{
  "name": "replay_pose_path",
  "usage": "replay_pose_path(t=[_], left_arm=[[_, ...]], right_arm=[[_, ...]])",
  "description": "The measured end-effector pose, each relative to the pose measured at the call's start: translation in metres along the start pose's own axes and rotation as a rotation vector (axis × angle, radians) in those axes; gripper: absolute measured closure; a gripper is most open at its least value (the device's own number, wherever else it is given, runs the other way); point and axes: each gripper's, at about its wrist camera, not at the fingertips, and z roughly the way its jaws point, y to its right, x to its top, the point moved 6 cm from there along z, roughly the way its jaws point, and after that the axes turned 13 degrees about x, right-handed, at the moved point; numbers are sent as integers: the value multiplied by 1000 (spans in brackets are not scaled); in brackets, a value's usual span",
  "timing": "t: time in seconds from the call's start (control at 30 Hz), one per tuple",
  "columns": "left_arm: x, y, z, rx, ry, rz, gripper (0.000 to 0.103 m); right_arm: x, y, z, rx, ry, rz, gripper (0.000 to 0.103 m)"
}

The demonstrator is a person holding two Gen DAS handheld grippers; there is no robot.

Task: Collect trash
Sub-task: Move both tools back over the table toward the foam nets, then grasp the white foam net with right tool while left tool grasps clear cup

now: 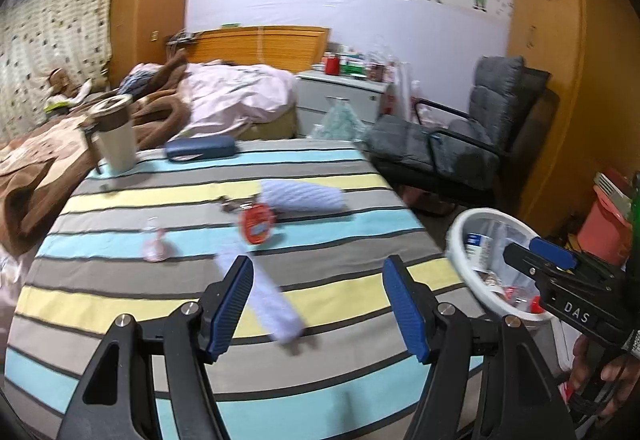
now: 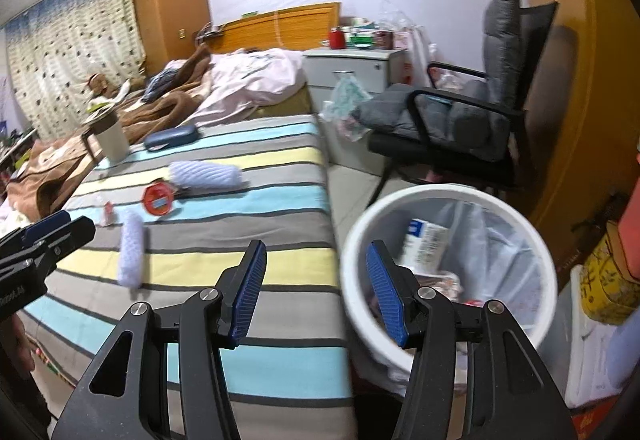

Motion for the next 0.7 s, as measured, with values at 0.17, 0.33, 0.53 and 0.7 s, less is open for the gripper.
replay_pose_path(t=[0.17,0.33,0.53,0.7], left_arm=[[-6,-39,1,62,-10,-52,33],[-11,-72,3,112,-18,-88,33],[-19,-101,11,156,-40,-118,32],[-23,-123,18,176,-57,-135,31]], right_arm=[[-1,-25,16,53,-26,-32,49],[-2,-48,29,115,-46,-53,48],[-5,-80,46,194,-84,-91,44],[-10,-102,60,259,-122,-122,41]])
